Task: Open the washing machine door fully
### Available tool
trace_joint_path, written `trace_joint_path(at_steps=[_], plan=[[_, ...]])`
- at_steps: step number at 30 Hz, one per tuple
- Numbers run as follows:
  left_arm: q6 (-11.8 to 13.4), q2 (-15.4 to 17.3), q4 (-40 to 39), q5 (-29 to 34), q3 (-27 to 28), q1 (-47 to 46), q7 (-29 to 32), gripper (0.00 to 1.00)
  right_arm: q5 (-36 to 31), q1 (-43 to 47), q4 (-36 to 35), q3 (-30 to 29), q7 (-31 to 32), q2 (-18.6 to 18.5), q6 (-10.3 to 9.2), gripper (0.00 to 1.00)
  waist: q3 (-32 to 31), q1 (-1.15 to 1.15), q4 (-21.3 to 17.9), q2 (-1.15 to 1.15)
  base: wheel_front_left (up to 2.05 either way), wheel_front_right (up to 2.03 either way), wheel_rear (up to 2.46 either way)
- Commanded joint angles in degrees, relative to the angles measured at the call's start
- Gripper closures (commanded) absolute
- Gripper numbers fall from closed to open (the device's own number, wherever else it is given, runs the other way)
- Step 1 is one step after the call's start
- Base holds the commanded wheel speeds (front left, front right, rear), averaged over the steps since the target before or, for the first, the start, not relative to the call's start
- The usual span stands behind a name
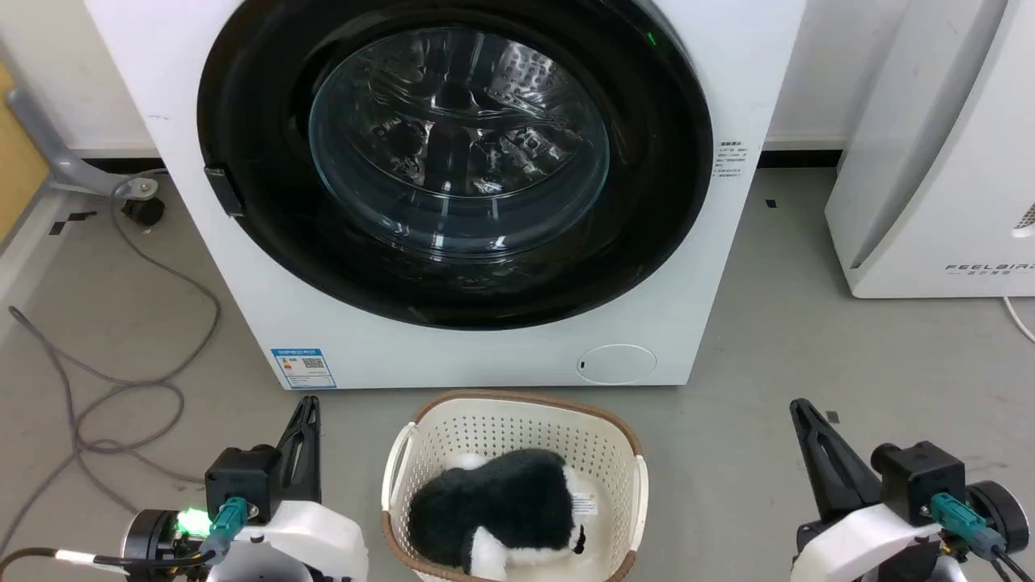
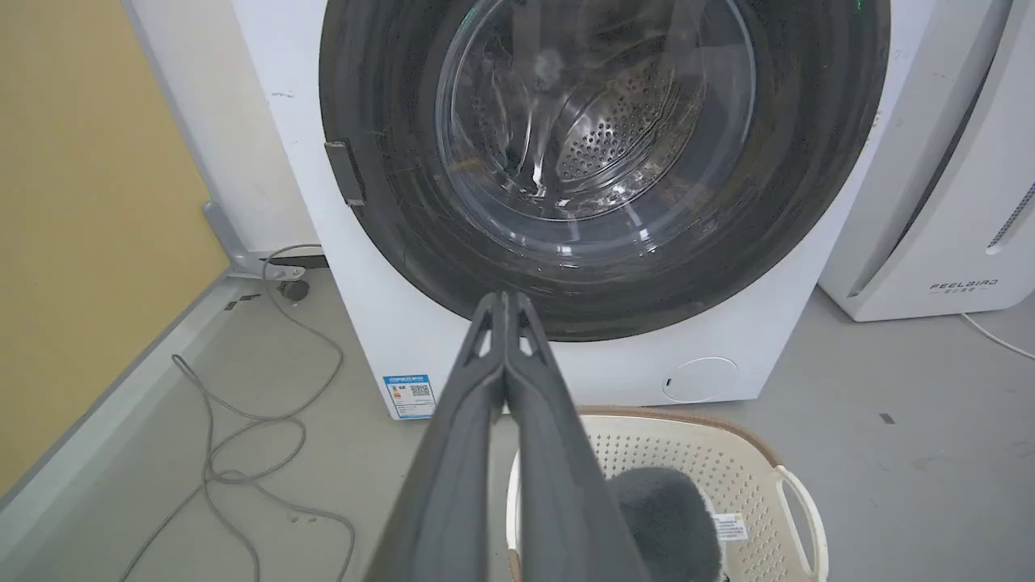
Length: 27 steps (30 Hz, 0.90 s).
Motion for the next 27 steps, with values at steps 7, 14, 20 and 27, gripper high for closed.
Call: trace_joint_path(at_steps=[7, 14, 20, 27], plan=[[0.16, 0.03, -0.25, 0.17, -0.08, -0.03, 0.02, 1.00, -0.44, -0.67, 0.13, 0.03, 0.08, 0.26, 0.03, 1.00, 0.00, 0.00, 0.00, 0.00, 0.00, 0.00, 0.00], [0.16, 0.03, -0.25, 0.17, -0.08, -0.03, 0.02, 1.00, -0.44, -0.67, 0.13, 0.03, 0.08, 0.26, 0.03, 1.00, 0.00, 0.00, 0.00, 0.00, 0.00, 0.00, 0.00], [0.00, 0.00, 0.03, -0.01, 0.03, 0.00, -0.01, 0.00, 0.04, 0.04, -0.01, -0.05, -0.03, -0.01, 0.00, 0.00, 0.00, 0.00, 0.00, 0.00, 0.00, 0.00, 0.00], [0.67, 0.00, 0.00, -0.32, -0.15, -0.15, -0.81, 0.00, 1.77, 0.09, -0.25, -0.70, -0.83, 0.00, 0.00, 0.00, 0.10, 0.00, 0.00, 0.00, 0.00, 0.00, 0.00]])
